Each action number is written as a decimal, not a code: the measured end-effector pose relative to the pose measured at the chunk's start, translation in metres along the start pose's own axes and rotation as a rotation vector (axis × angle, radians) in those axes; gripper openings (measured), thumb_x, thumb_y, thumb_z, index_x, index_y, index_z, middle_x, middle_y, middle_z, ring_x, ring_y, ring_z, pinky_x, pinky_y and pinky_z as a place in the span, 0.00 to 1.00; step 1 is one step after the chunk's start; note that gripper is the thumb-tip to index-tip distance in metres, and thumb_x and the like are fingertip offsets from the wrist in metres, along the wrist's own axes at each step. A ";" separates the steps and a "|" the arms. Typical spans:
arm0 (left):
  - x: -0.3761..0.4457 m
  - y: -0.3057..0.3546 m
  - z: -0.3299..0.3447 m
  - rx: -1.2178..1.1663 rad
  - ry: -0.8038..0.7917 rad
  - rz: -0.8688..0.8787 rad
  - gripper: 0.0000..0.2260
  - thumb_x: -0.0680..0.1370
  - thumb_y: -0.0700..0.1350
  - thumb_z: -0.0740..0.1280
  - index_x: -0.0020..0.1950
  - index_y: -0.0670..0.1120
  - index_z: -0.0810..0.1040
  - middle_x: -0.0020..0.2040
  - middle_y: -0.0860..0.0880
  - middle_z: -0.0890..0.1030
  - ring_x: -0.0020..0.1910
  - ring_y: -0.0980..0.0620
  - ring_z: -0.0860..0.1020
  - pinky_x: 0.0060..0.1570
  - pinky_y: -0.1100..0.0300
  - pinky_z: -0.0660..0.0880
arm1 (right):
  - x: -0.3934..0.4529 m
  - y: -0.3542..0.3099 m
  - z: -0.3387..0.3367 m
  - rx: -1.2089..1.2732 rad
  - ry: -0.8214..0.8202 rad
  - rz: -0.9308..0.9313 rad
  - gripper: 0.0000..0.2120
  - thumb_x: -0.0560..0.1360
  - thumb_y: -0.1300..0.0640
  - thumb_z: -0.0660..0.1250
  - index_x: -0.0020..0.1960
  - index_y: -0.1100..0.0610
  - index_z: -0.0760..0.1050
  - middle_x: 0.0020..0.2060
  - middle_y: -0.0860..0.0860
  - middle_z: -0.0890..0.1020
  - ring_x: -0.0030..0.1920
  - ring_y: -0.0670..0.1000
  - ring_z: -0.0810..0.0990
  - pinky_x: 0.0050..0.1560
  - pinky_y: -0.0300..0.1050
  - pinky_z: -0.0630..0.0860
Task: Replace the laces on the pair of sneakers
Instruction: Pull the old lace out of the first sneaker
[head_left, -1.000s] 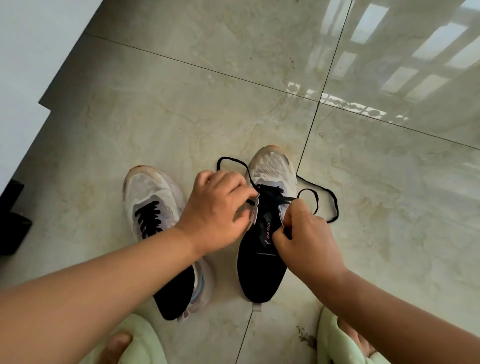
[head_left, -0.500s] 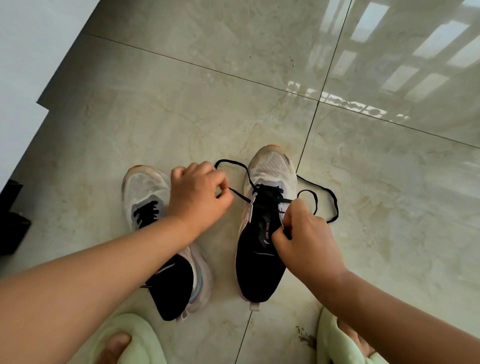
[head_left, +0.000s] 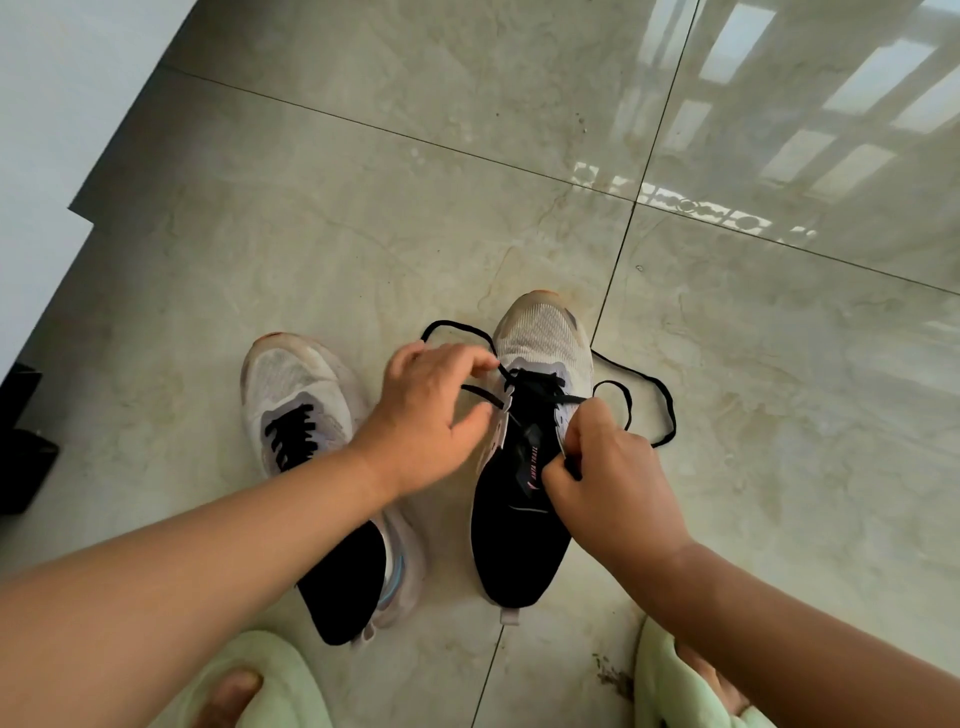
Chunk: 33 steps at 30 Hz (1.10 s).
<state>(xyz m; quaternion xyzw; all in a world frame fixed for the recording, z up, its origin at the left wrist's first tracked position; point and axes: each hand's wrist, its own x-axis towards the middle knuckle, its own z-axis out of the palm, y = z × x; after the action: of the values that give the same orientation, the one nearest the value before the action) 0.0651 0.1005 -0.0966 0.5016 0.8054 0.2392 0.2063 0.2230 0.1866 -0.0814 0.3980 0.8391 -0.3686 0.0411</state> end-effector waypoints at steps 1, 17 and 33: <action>-0.001 0.005 0.002 -0.035 -0.034 0.020 0.14 0.73 0.40 0.66 0.58 0.42 0.75 0.53 0.49 0.78 0.55 0.51 0.76 0.64 0.53 0.60 | 0.000 0.000 0.000 -0.001 -0.001 0.000 0.14 0.71 0.62 0.62 0.36 0.52 0.57 0.26 0.49 0.68 0.26 0.46 0.64 0.23 0.38 0.56; -0.001 0.000 -0.009 -0.217 -0.083 -0.011 0.02 0.71 0.38 0.73 0.42 0.43 0.85 0.38 0.49 0.84 0.36 0.52 0.82 0.39 0.53 0.79 | -0.001 0.000 0.001 -0.010 -0.018 -0.015 0.11 0.71 0.62 0.61 0.38 0.54 0.59 0.25 0.47 0.66 0.26 0.47 0.63 0.24 0.38 0.55; -0.008 0.016 -0.013 -0.088 -0.058 -0.102 0.21 0.69 0.61 0.66 0.56 0.52 0.79 0.50 0.56 0.75 0.44 0.57 0.74 0.47 0.57 0.75 | 0.001 0.001 -0.006 0.055 0.087 -0.110 0.14 0.71 0.43 0.62 0.33 0.51 0.64 0.24 0.44 0.69 0.27 0.45 0.68 0.27 0.40 0.61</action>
<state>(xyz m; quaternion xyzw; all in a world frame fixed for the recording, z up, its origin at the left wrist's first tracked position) 0.0724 0.0967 -0.0763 0.4570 0.8124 0.2487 0.2632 0.2243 0.1918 -0.0782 0.3677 0.8503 -0.3756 -0.0267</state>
